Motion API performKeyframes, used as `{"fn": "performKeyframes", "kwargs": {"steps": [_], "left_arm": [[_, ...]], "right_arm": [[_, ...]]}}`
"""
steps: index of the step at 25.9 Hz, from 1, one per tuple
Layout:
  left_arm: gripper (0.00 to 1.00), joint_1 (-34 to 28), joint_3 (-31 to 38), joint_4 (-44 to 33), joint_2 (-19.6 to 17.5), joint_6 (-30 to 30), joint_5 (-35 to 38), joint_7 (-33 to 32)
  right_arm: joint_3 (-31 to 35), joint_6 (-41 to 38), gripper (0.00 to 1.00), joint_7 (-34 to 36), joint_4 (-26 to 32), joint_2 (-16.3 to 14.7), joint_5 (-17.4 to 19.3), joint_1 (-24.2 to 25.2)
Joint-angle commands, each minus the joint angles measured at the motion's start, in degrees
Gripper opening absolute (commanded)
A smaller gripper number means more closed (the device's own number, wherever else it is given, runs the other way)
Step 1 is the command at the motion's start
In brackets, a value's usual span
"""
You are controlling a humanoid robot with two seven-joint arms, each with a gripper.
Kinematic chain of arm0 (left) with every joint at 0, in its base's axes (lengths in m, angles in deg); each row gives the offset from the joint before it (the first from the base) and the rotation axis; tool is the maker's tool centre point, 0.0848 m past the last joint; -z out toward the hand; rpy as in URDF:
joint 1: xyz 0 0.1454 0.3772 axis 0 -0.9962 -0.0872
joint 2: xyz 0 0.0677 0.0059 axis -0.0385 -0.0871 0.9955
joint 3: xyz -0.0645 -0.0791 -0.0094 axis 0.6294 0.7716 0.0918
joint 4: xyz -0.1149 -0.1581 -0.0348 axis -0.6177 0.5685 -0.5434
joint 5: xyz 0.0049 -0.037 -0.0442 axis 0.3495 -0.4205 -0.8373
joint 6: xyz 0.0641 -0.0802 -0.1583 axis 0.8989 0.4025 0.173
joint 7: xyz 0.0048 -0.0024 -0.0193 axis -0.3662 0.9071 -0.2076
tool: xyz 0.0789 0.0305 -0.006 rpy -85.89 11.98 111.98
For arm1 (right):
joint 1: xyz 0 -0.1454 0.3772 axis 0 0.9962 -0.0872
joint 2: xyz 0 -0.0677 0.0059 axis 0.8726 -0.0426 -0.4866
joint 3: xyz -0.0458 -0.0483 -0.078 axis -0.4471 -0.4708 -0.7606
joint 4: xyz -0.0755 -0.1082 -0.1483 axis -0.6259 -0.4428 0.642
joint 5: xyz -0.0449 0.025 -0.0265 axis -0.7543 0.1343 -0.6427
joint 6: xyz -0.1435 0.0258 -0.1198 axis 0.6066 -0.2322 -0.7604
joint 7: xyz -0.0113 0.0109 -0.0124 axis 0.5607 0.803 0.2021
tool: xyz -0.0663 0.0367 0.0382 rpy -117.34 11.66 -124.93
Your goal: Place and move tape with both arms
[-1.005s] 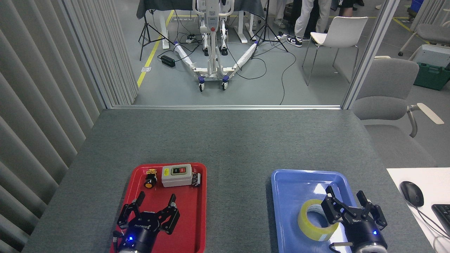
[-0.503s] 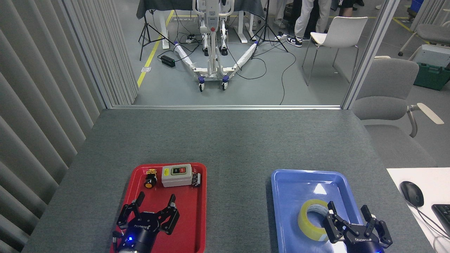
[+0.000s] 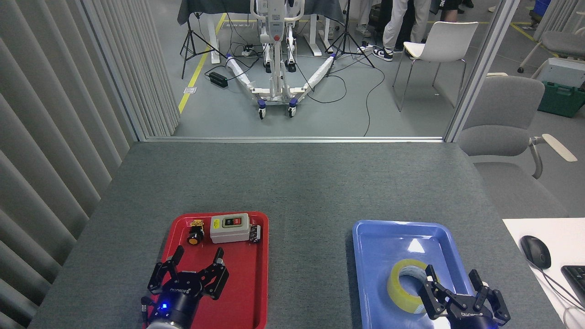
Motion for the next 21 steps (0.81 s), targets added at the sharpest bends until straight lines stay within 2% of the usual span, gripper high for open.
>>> {"fn": "performKeyframes", "kwargs": {"steps": [1,9,13,21], "left_arm": [[1.0,0.3,0.2,0.0,-0.2,0.0,-1.5,-0.1],[1.0,-0.3,0.2,-1.1,-1.0,0.5,-5.1,-0.2],[1.0,-0.7,1.7,-2.9,-3.7,0.0,-5.6,-0.9],[1.0,-3.7,4.1,-4.0,-4.0,0.1,-5.8,-0.9]], "right_arm": [[-0.1,-0.2,1.0,0.1,0.1,0.0,-0.1,0.0],[0.0,-0.2,1.0,1.5,0.2,0.8,-1.3,0.0],[-0.1,-0.2,1.0,6.3,0.3,1.2,-1.3,0.2],[-0.5,-0.2,1.0,6.2,0.3,1.9,-1.5,0.2]]}}
